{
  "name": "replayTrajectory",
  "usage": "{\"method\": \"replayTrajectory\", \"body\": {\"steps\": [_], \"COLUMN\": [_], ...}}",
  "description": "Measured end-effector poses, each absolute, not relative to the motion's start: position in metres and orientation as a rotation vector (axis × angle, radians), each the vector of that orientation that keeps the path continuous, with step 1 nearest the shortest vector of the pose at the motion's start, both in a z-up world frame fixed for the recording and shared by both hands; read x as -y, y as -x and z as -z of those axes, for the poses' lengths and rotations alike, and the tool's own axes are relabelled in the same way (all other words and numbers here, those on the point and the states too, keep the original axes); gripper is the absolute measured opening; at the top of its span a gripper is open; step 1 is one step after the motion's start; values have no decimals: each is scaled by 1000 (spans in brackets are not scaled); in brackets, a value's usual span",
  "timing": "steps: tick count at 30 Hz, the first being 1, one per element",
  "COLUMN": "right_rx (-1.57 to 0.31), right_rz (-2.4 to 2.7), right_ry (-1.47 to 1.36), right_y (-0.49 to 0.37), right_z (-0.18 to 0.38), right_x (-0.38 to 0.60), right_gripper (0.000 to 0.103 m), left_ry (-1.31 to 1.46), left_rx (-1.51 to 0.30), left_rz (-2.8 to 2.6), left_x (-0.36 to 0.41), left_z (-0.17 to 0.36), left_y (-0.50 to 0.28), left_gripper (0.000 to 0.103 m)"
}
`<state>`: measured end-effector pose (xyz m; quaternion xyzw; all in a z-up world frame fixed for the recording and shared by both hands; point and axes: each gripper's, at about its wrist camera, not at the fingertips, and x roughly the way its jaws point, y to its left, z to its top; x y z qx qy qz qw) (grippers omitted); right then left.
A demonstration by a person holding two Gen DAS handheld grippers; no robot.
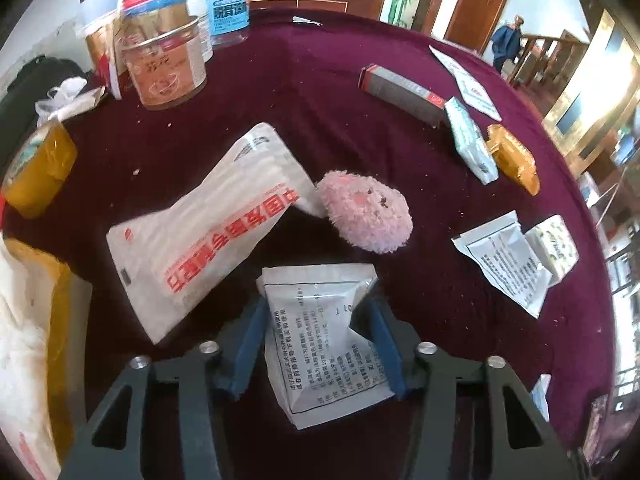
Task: Organize soft objects
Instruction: 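Carry both held sachets over the yellow-rimmed tray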
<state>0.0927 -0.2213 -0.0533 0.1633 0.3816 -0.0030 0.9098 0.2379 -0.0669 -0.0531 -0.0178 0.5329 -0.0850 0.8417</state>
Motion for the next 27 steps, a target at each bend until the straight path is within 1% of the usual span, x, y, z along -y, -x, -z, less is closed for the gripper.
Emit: {"method": "replayTrajectory", "body": {"steps": [2, 4, 6, 7, 15, 17, 19, 21, 24, 27], "right_rx": [-782, -777, -773, -772, -748, -747, -747, -744, -769, -756], "right_rz": [15, 19, 13, 13, -12, -10, -6, -50, -196, -314], "right_ry": [-328, -324, -324, -323, -287, -264, -268, -303, -372, -331], "right_y": [-92, -92, -91, -91, -86, -84, -81, -76, -71, -62], "right_z": [53, 52, 52, 51, 48, 47, 46, 43, 36, 17], "right_x": [220, 218, 218, 218, 211, 207, 205, 199, 176, 139], "right_gripper": [26, 26, 26, 26, 26, 26, 26, 26, 26, 26], "left_ry": [30, 29, 35, 46, 149, 186, 180, 154, 171, 169], "left_rx": [-1139, -1139, -1137, -1137, -1071, -1061, -986, -921, -873, -831], "left_rz": [181, 209, 230, 238, 264, 257, 231, 161, 88, 18], "left_x": [61, 56, 49, 46, 8, -8, -24, -42, -73, -95], "left_z": [52, 50, 50, 48, 27, 11, -13, -33, -51, -57], "left_y": [-229, -213, -190, -180, -86, -70, -50, -39, -31, -31], "left_gripper": [42, 40, 34, 33, 33, 33, 33, 33, 33, 33]}}
